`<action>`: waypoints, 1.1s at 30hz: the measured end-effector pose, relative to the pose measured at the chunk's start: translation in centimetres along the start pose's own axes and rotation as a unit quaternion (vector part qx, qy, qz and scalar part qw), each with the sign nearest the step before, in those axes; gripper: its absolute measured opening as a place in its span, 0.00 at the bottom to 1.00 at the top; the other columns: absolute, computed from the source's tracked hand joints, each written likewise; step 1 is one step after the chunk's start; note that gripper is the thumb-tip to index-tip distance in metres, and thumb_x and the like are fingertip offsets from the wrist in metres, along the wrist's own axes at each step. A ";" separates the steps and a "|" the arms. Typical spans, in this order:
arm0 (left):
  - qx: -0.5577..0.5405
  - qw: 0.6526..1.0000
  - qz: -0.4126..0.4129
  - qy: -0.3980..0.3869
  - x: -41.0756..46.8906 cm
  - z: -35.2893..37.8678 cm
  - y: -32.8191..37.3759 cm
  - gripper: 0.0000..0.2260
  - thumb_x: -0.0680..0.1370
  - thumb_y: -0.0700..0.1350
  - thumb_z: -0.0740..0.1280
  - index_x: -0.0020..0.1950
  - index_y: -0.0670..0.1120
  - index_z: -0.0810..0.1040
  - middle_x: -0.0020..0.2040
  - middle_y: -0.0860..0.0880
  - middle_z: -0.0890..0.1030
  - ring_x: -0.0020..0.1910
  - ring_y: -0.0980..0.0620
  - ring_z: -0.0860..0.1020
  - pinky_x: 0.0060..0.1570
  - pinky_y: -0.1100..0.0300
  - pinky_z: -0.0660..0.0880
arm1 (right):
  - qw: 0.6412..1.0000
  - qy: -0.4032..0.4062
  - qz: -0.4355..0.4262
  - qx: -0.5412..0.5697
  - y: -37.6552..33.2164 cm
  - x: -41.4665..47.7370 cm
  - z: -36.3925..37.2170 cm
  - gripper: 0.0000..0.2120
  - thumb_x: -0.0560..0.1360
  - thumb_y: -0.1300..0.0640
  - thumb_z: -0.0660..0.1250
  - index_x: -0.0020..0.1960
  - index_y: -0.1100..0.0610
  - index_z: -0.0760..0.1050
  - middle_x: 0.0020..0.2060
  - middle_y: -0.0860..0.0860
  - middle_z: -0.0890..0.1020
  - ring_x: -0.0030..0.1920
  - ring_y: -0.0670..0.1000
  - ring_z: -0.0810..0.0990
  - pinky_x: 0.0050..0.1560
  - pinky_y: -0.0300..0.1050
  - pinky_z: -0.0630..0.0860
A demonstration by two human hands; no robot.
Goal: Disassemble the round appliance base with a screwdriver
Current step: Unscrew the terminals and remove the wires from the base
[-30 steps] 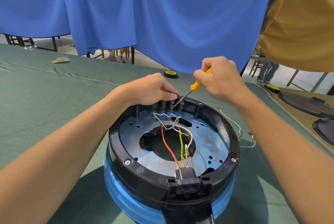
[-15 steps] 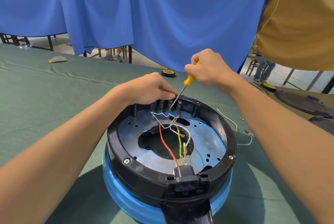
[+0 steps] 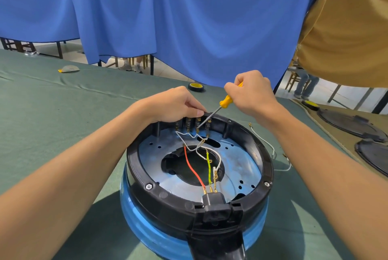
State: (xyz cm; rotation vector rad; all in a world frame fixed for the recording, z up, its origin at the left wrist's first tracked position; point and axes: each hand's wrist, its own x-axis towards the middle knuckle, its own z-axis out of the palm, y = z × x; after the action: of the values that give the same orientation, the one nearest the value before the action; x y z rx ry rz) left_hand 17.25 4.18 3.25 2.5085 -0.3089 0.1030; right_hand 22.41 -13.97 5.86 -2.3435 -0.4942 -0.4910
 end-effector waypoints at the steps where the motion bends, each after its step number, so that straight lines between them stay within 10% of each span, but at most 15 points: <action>1: 0.000 1.000 0.001 -0.001 0.0 0.0 0.0 0.11 0.80 0.46 0.66 0.60 0.50 0.83 0.54 0.55 0.84 0.52 0.56 0.80 0.58 0.60 0.72 | 1.000 -0.005 0.013 0.000 0.0 0.0 0.1 0.09 0.72 0.60 0.62 0.34 0.62 0.71 0.26 0.53 0.67 0.39 0.55 0.66 0.34 0.45 0.63; 11: -0.009 1.000 0.006 0.007 0.0 0.0 0.0 0.10 0.80 0.46 0.66 0.59 0.50 0.83 0.53 0.57 0.84 0.49 0.60 0.79 0.53 0.66 0.71 | 0.996 -0.073 -0.015 -0.041 -1.6 0.0 0.6 0.16 0.72 0.60 0.62 0.28 0.57 0.61 0.26 0.53 0.62 0.35 0.54 0.62 0.34 0.47 0.60; 26: 0.036 0.997 -0.009 -0.065 -0.5 -1.4 0.4 0.14 0.82 0.49 0.63 0.66 0.50 0.79 0.58 0.56 0.82 0.55 0.58 0.79 0.60 0.62 0.69 | 0.981 0.093 -0.165 0.030 0.0 -4.9 -0.5 0.18 0.78 0.53 0.64 0.33 0.60 0.68 0.24 0.54 0.72 0.29 0.57 0.71 0.33 0.45 0.66; 33: -0.052 0.997 -0.049 0.003 -2.7 -1.5 -1.3 0.12 0.80 0.50 0.66 0.61 0.49 0.82 0.54 0.56 0.84 0.53 0.60 0.80 0.64 0.56 0.72 | 0.982 0.081 -0.158 0.058 0.3 -5.4 0.0 0.18 0.79 0.52 0.64 0.33 0.59 0.71 0.21 0.36 0.73 0.28 0.43 0.72 0.32 0.29 0.63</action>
State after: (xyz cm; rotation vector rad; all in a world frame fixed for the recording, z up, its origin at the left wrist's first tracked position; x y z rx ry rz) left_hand 14.92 6.63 3.33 2.4141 -0.1840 0.0540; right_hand 17.95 -15.34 3.20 -2.1000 -0.8017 -0.7709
